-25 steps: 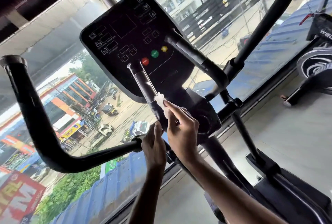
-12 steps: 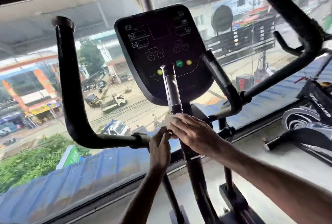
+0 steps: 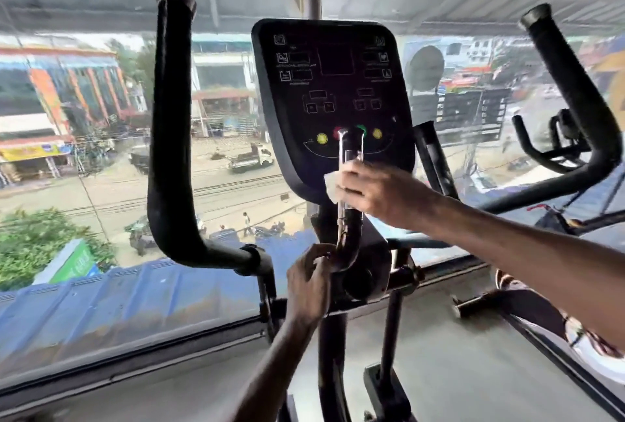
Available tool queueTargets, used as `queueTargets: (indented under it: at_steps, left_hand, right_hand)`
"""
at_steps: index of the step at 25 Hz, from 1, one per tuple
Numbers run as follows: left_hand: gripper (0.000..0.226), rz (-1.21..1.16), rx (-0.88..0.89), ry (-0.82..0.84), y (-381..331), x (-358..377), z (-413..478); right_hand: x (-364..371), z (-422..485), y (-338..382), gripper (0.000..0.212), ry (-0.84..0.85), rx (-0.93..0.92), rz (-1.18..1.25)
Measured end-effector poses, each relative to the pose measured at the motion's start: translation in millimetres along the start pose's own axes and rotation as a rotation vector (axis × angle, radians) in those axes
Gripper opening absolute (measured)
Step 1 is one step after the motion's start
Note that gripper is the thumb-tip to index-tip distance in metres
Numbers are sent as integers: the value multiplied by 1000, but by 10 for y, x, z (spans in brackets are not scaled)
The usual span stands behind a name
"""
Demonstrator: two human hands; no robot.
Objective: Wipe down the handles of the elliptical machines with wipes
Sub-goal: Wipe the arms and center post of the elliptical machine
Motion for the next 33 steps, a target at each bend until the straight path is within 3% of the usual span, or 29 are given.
queueTargets:
  at_steps: [2, 5, 8, 10, 15, 18, 21, 27, 30, 33]
  left_hand:
    - [31, -28, -31, 13, 26, 12, 6]
    - [32, -27, -47, 25, 63, 24, 11]
    - [31, -17, -42, 27, 108, 4, 31]
    - [31, -9, -35, 27, 128, 11, 22]
    - [31, 51, 21, 28, 86, 11, -7]
    - [33, 99, 21, 32, 197, 18, 10]
    - [32, 89, 18, 18, 174, -4, -8]
    - [24, 61, 37, -55, 181, -16, -119]
    - [26, 62, 24, -73, 266, 9, -134]
    - [32, 70, 10, -63, 293, 26, -141]
  right_hand:
    - [66, 30, 47, 19, 68, -80, -32]
    - [-14, 216, -210, 21, 64, 21, -61]
    - [8, 291, -261, 21, 133, -75, -112]
    - [-66, 353, -390, 23, 107, 12, -73]
    - [175, 424, -198, 27, 358, -172, -187]
    - [62, 479, -309, 26, 316, -22, -115]
    - [103, 359, -58, 19, 324, -80, -118]
    - [336, -139, 761, 32, 369, -100, 73]
    - [247, -159, 795, 23, 246, 22, 98]
    - [226, -235, 1030, 23, 181, 10, 96]
Point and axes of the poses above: each hand's wrist, its own z-axis towards the middle knuckle, its own x-axis out of the palm, y = z × x, the point moved 9 cm from there along z, towards the middle knuckle, and after that the axes turned 8 degrees about z, right-handed, at the moved point
